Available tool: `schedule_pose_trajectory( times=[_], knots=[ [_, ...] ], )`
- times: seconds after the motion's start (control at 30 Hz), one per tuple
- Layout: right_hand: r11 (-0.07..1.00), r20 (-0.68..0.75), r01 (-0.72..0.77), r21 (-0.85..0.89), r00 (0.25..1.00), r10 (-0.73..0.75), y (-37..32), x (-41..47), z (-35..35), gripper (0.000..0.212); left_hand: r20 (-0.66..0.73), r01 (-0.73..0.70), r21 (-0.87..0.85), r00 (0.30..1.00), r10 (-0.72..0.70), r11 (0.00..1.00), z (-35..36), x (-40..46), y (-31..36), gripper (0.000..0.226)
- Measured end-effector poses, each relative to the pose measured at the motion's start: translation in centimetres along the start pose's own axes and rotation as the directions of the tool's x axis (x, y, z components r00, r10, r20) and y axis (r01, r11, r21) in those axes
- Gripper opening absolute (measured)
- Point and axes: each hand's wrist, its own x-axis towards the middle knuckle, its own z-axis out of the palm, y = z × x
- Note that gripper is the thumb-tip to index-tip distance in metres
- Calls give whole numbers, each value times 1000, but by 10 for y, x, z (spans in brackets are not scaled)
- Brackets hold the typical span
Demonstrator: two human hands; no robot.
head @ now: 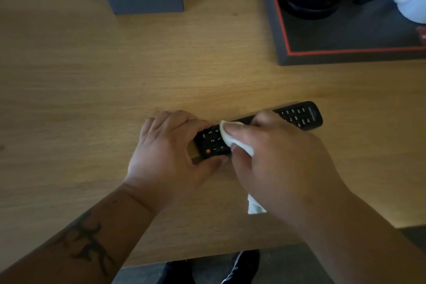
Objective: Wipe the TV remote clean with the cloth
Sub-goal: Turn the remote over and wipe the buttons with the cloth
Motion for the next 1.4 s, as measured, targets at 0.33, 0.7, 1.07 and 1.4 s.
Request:
schedule_pose_trajectory(
  times=[0.33,0.7,1.07,1.4],
  knots=[
    [999,-66,34,-39,997,-37,-10,13,1,25,3,41,12,999,-41,999,-2,2,3,56],
    [991,-57,93,97,995,-88,19,5,-10,30,-22,67,1,998,-67,998,-1,2,2,70],
    [841,51,-228,491,971,233,46,-1,-8,26,22,121,30,992,-122,992,-7,-7,8,66],
    [662,234,-267,700,962,141,60,34,-20,24,69,-461,74,887,456,885,-14,-2,12,41]
  ],
)
